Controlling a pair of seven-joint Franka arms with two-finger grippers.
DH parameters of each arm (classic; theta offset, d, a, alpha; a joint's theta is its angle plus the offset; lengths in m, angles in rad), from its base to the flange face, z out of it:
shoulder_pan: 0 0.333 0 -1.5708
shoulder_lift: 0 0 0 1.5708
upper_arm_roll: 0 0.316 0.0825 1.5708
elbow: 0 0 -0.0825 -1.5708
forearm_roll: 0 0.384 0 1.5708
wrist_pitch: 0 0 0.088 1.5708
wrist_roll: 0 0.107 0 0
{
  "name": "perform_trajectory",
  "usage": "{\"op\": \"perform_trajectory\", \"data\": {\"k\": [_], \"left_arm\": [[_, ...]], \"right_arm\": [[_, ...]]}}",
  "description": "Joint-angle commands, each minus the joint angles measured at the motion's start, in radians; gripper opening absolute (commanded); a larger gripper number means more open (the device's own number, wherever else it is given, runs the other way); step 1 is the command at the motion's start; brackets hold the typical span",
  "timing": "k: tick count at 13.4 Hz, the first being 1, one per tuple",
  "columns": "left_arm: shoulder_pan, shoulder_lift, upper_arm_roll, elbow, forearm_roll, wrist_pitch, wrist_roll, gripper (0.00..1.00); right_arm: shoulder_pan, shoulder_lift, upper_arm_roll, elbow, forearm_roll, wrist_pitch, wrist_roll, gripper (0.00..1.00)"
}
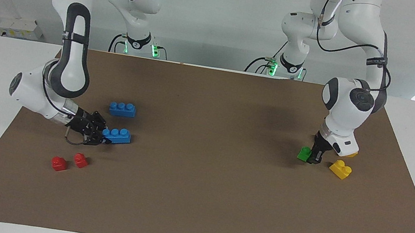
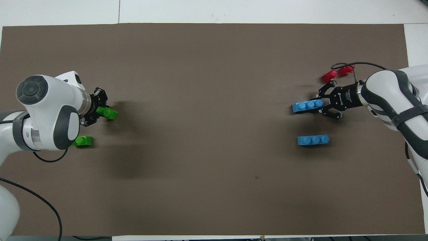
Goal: Remove green block with left arm and hold with right
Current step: 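Set the green brick down with the left gripper while the right gripper sets blue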
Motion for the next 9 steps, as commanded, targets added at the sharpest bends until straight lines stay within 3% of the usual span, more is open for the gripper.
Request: {"op": "perform_trajectory", "data": {"k": [1,8,9], "left_arm": [[0.029,-0.003,-0.008,-0.007,-0.017,0.017,0.047,0.00],[0.038,0.000,-0.008,-0.010,-0.017,0.020,0.109,0.00],[0.040,0.000,-0.008,-0.012,-0.017,0.019,0.134,0.16]], "right_arm": [[-0.004,-0.013,0.016,-0.031,-0.005,0.054,0.057,0.00],[0.003,-0.012,0.014,-0.031,-0.005,0.093,0.137,0.00],[0.001,-0.012,0.014,-0.031,-0.005,0.091,0.137,0.00]]}}
